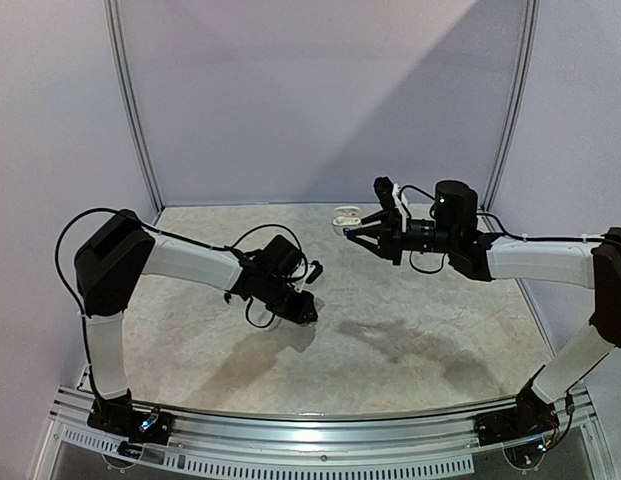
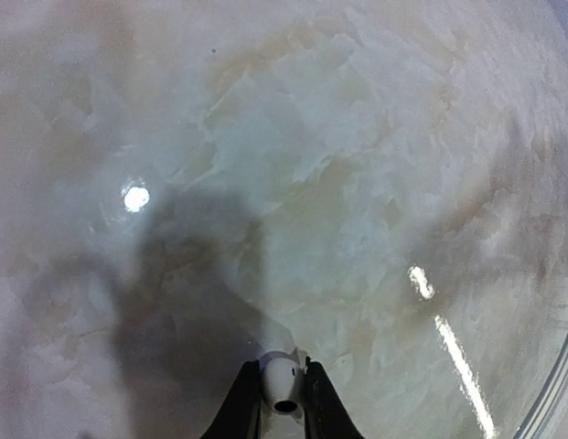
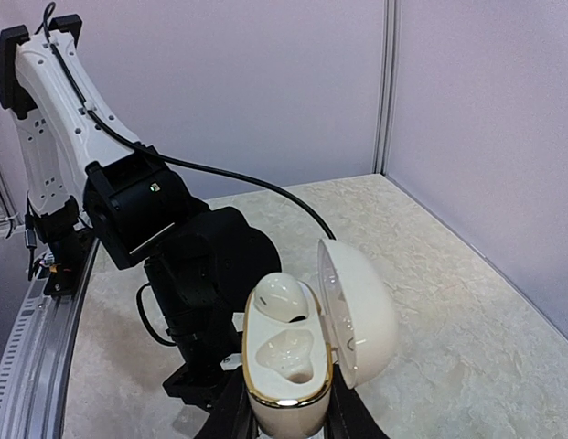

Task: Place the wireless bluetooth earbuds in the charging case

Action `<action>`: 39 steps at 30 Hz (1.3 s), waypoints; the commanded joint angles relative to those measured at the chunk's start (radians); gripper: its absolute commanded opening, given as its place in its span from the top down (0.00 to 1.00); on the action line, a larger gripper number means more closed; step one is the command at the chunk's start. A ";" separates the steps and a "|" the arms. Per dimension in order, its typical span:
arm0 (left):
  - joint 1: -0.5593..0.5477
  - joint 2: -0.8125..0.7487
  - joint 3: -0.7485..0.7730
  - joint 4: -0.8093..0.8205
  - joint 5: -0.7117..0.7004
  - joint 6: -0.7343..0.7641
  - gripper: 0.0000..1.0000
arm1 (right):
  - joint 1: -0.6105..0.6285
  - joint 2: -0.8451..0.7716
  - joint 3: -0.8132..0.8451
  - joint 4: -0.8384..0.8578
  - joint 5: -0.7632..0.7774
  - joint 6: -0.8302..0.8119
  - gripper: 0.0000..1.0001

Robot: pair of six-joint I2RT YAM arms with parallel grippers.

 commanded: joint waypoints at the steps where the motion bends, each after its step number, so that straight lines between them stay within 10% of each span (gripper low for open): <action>1: -0.033 0.042 -0.006 -0.008 0.006 0.017 0.80 | -0.015 -0.053 -0.029 -0.030 0.015 -0.026 1.00; 25: 0.013 -0.342 -0.260 0.164 0.051 0.209 0.27 | -0.019 0.044 0.103 0.007 -0.035 0.034 1.00; 39: 0.238 -0.844 -0.552 0.607 0.340 0.383 0.26 | 0.140 0.217 0.336 0.057 -0.088 0.035 1.00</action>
